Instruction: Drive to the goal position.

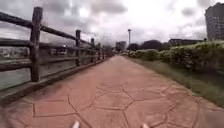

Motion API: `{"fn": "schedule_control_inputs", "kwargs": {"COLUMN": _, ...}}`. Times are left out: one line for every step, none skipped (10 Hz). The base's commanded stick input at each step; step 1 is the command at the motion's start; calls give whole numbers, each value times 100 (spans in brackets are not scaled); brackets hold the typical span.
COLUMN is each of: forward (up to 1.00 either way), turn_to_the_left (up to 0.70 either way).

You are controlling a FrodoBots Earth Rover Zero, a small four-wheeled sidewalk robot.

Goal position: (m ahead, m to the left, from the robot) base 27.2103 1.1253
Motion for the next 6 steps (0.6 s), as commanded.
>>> {"fn": "schedule_control_inputs", "kwargs": {"forward": 100, "turn_to_the_left": 0}}
{"fn": "schedule_control_inputs", "kwargs": {"forward": 100, "turn_to_the_left": 0}}
{"fn": "schedule_control_inputs", "kwargs": {"forward": 100, "turn_to_the_left": 0}}
{"fn": "schedule_control_inputs", "kwargs": {"forward": 100, "turn_to_the_left": 0}}
{"fn": "schedule_control_inputs", "kwargs": {"forward": 100, "turn_to_the_left": 0}}
{"fn": "schedule_control_inputs", "kwargs": {"forward": 100, "turn_to_the_left": 0}}
